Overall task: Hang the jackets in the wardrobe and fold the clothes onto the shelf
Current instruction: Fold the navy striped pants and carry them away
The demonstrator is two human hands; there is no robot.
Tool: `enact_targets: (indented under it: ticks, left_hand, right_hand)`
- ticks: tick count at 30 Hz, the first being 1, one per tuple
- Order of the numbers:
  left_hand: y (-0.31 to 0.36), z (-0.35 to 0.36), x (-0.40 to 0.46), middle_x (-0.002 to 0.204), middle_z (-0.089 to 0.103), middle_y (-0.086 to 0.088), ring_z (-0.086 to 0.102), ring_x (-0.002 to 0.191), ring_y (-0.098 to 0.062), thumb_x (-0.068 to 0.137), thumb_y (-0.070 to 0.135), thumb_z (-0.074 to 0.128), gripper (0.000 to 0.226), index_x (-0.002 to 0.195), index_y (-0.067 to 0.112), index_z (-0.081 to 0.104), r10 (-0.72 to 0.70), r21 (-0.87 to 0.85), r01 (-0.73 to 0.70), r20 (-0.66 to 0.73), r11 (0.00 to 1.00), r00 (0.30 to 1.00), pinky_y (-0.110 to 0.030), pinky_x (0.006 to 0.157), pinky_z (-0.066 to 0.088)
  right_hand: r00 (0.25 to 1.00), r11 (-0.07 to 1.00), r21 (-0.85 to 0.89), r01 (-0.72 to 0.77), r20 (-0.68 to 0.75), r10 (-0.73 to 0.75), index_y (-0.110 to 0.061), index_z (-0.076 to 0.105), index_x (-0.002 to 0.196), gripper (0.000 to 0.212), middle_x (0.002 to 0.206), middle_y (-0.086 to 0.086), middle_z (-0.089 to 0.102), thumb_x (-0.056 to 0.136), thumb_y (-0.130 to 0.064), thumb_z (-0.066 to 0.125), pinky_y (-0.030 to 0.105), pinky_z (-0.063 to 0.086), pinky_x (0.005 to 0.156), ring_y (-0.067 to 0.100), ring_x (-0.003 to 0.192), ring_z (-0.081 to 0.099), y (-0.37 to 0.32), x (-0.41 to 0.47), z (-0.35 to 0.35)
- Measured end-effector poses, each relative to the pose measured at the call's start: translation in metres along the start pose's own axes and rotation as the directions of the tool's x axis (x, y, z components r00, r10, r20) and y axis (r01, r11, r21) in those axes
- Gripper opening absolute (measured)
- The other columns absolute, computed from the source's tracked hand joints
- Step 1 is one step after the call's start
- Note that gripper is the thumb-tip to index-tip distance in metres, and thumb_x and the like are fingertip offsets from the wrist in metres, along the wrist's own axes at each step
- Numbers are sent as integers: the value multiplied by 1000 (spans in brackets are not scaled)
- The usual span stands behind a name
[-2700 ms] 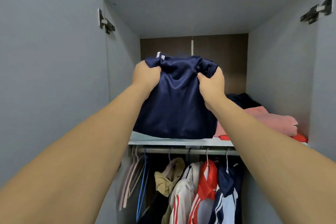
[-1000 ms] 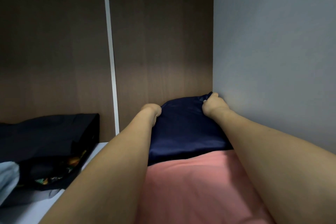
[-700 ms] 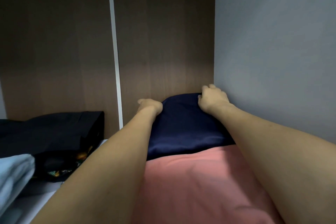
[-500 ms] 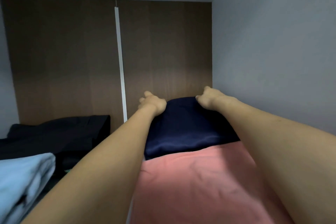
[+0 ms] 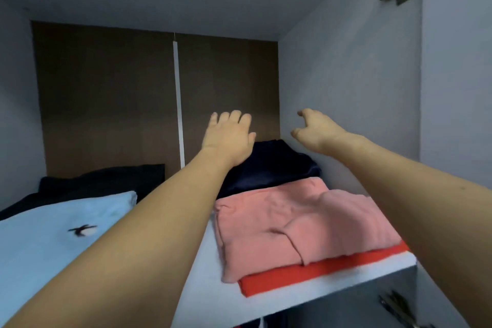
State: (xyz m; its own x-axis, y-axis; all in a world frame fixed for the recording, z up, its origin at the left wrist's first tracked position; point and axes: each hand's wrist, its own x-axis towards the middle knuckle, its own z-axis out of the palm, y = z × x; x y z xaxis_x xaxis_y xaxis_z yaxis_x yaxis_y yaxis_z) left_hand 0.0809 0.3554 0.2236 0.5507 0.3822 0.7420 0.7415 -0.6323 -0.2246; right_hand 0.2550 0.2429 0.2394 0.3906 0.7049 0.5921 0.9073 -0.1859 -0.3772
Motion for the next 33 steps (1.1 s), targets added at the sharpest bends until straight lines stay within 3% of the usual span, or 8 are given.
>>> enact_targets:
  ticks: [9,14,18,21,24,27,33]
  left_hand:
    - [61,-89,-74,141,45,-6,43,129,-29,101,43,39,49,140,14,41,176,-132,-186,-84,974,981,-50,117,20]
    - [109,-163,-86,140,47,-8,45,126,-31,99,42,44,51,140,11,41,206,-253,-269,-251,929,946,-47,113,26]
    - [164,-227,-101,147,41,-9,41,129,-31,100,39,45,54,144,9,37,218,-346,-354,-374,869,901,-45,114,26]
    - [212,-269,-124,147,41,-10,38,132,-31,99,36,45,55,145,7,38,211,-410,-432,-482,803,850,-46,115,25]
    - [267,-307,-158,147,42,-11,36,136,-32,98,36,47,58,147,8,38,203,-456,-504,-561,733,802,-50,117,21]
    - [330,-346,-186,150,39,-10,32,139,-31,98,38,47,60,150,10,35,221,-482,-546,-576,686,787,-50,120,15]
    - [475,-429,-240,152,33,-9,25,143,-29,100,37,43,57,150,11,32,252,-586,-618,-586,524,770,-48,122,7]
  right_hand:
    - [992,989,-111,-98,-88,89,-7,31,149,62,155,12,31,94,-23,54,32,25,114,26,143,30,-11,-156,-86]
    - [967,974,-203,-99,-252,46,-10,33,148,57,153,8,33,94,-18,51,31,24,113,23,142,30,-19,-239,-175]
    - [931,955,-277,-102,-365,-7,-12,34,147,55,153,5,33,95,-16,50,26,22,111,20,141,30,-25,-303,-242]
    - [872,919,-390,-52,-466,-148,-6,40,143,53,151,8,36,92,-11,55,25,22,113,23,140,32,-28,-360,-290]
    - [856,853,-519,-48,-462,-233,-3,43,142,55,148,12,40,90,-10,59,29,24,115,26,138,35,-16,-426,-340]
    - [883,813,-558,-164,-450,-130,-8,38,146,59,152,8,37,91,-14,59,28,21,117,23,141,31,10,-495,-393]
    - [825,747,-515,-420,-560,77,-9,37,146,58,152,3,34,92,-15,58,23,24,112,20,139,31,69,-641,-482]
